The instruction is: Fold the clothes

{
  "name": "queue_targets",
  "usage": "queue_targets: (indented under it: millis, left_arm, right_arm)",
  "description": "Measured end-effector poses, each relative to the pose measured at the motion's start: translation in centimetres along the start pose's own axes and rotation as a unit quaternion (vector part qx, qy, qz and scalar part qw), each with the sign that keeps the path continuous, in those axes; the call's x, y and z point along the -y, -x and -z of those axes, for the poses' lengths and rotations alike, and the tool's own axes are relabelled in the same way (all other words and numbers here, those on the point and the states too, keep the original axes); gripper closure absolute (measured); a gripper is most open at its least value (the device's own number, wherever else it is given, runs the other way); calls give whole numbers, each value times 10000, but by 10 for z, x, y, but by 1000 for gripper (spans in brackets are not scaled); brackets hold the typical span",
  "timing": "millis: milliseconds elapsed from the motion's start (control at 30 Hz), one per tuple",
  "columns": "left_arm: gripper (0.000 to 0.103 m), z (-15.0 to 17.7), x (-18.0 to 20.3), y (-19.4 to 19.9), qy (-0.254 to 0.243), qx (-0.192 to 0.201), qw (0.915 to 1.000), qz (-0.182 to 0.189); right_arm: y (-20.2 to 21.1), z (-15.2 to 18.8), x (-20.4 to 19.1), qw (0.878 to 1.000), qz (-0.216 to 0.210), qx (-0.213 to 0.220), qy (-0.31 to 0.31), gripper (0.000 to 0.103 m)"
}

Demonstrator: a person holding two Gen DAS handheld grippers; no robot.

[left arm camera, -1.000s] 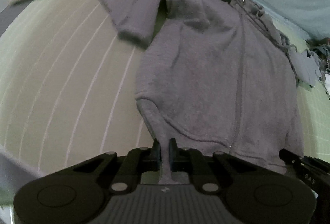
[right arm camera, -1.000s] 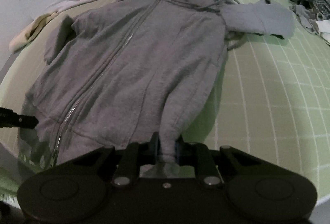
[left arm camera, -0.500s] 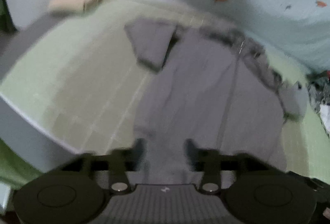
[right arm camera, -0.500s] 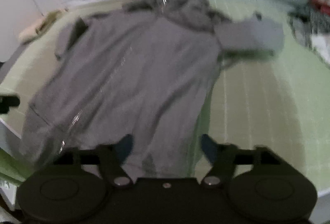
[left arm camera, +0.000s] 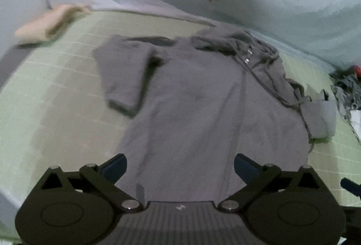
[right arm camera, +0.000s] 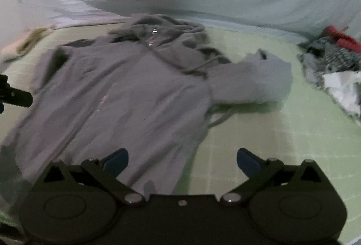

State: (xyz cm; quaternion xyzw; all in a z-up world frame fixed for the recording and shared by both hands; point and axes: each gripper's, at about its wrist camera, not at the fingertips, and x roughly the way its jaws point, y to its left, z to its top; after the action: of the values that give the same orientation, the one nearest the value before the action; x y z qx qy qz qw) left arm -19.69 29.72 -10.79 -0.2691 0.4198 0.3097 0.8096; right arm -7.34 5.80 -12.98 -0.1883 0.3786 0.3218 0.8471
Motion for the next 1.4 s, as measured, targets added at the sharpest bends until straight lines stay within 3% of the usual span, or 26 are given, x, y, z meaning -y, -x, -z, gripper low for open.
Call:
queue_targets:
  millis: [133, 267, 433, 533, 600, 700, 767, 833, 900, 933, 1233, 1333, 1367, 1400]
  left_arm:
    - [3, -19, 3, -38, 101, -421, 9990, 71]
    - [2, -30, 13, -59, 34, -529, 9986, -47]
    - [3, -38, 22, -87, 71, -802, 9964, -253]
    - [2, -38, 29, -99, 11, -917, 9945, -500]
    - [0, -38, 35, -106, -75, -976, 9929, -674]
    - [0, -38, 42, -110, -203, -1011, 9908, -879]
    - [0, -38, 45, -111, -202, -990, 9902, -961]
    - [0, -41, 46, -114, -178, -1011, 9895, -1015]
    - [0, -42, 47, -115, -155, -1059, 9887, -1045]
    - [0, -43, 47, -115, -144, -1084, 9884, -1058]
    - [0, -44, 45, -115, -37, -1186, 9861, -1159]
    - [0, -44, 44, -115, -16, -1161, 9865, -1153]
    - [0, -44, 44, -115, -10, -1156, 9866, -1150]
    - [0, -45, 43, -116, -4, -1151, 9867, -1147]
  right_arm:
    - [-22, -15, 6, 9991, 406, -60, 91, 0]
    - [-39, -35, 18, 9972, 703, 80, 220, 0]
    - [-81, -60, 36, 9971, 703, -17, 295, 2]
    - [-88, -63, 44, 9978, 593, 25, 287, 13]
    - [-92, -65, 49, 9982, 520, 54, 282, 26]
    - [-99, -67, 56, 9987, 410, 96, 274, 35]
    - [-103, -69, 62, 9990, 337, 124, 269, 57]
    - [-108, -71, 67, 9992, 264, 153, 264, 68]
    - [-111, -73, 73, 9994, 192, 181, 230, 94]
    - [-108, -72, 80, 9997, 169, 197, 40, 96]
    - [-97, -68, 155, 9876, 791, 177, -1343, 96]
    - [-95, -68, 152, 9901, 618, 234, -1239, 79]
    - [-95, -69, 143, 9919, 580, 271, -1098, 65]
    - [-95, -70, 135, 9935, 542, 308, -957, 59]
